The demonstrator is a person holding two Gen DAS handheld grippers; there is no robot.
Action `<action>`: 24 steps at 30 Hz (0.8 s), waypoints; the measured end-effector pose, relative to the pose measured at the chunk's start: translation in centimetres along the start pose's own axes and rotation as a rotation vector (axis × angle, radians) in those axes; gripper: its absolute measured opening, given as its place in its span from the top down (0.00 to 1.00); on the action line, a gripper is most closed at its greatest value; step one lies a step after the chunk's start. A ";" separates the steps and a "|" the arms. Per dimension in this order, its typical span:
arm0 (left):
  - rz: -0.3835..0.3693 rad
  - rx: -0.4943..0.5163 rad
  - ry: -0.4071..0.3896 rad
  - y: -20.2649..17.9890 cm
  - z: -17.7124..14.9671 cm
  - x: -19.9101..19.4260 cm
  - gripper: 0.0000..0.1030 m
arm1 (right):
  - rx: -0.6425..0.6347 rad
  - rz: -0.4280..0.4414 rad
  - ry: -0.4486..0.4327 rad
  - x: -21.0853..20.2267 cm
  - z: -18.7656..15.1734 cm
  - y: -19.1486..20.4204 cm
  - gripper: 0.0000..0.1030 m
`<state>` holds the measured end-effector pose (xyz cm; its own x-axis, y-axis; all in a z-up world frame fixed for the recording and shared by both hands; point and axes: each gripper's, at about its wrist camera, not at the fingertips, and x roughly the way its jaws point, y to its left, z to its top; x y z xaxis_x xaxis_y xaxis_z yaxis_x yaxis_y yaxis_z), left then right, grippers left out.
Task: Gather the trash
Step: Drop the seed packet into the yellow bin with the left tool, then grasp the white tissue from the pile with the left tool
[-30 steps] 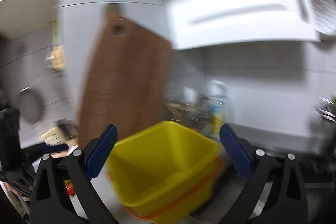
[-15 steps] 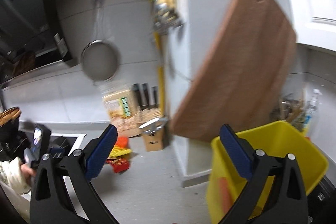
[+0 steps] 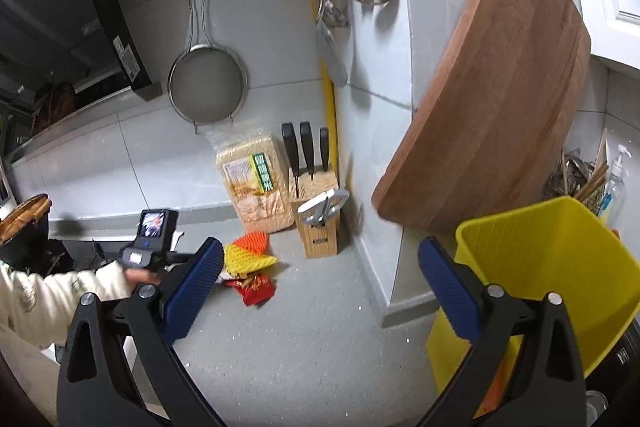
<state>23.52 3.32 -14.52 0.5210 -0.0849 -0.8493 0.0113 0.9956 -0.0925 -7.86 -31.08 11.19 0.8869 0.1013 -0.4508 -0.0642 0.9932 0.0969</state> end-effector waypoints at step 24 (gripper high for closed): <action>-0.175 0.075 0.089 -1.0 -2.0 -1.2 0.81 | -0.037 0.026 0.056 2.3 -0.7 1.3 0.08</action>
<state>21.14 2.34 -14.46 0.4280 -0.2567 -0.8666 0.1600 0.9652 -0.2069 -6.19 -29.56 9.67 0.8576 0.1295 -0.4978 -0.1050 0.9915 0.0771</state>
